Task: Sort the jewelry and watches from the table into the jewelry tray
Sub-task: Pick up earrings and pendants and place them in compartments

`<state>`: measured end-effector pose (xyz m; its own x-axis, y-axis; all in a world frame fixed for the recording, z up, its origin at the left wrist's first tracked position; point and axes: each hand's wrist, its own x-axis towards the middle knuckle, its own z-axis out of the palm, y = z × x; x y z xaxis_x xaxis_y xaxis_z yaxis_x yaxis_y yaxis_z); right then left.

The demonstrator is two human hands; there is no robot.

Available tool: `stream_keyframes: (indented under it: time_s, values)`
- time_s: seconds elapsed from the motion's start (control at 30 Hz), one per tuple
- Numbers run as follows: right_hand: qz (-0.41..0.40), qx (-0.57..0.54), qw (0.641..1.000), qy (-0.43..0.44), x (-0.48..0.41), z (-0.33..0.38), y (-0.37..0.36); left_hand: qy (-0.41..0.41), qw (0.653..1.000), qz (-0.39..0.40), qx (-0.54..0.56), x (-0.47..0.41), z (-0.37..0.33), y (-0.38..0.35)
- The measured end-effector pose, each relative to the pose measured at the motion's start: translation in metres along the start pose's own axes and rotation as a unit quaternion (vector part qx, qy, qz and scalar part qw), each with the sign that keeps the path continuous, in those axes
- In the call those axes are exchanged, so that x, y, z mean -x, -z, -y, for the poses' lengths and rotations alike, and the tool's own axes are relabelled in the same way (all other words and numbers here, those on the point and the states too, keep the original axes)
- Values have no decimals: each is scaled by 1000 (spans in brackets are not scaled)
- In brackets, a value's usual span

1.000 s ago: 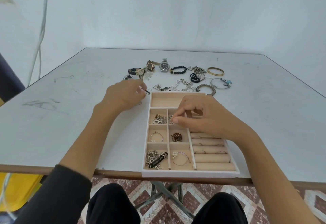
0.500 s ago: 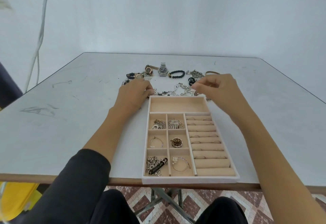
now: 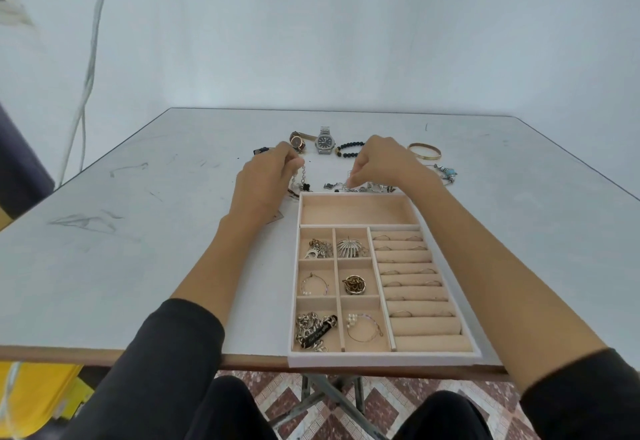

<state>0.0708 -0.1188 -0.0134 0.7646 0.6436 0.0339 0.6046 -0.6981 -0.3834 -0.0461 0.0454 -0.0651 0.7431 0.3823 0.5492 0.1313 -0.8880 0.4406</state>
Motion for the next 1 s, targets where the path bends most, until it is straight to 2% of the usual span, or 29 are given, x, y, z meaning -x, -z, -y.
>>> stream_keyframes:
  time_s: [0.27,0.5,0.6,0.7,1.0]
  values:
    - [-10,80,996,-25,-7,17,-11,2,999,-12,38,-1,2,-1]
    - [18,48,998,-41,-10,16,-8,8,999,-15,45,0,4,1]
    - [7,-106,994,-36,-10,5,-3,13,995,-21,92,-1,5,2]
    - [-7,-251,968,-28,1,-2,6,13,987,-29,160,-1,3,3]
    - [-15,-486,874,29,30,-12,22,40,962,-32,267,-3,-5,7]
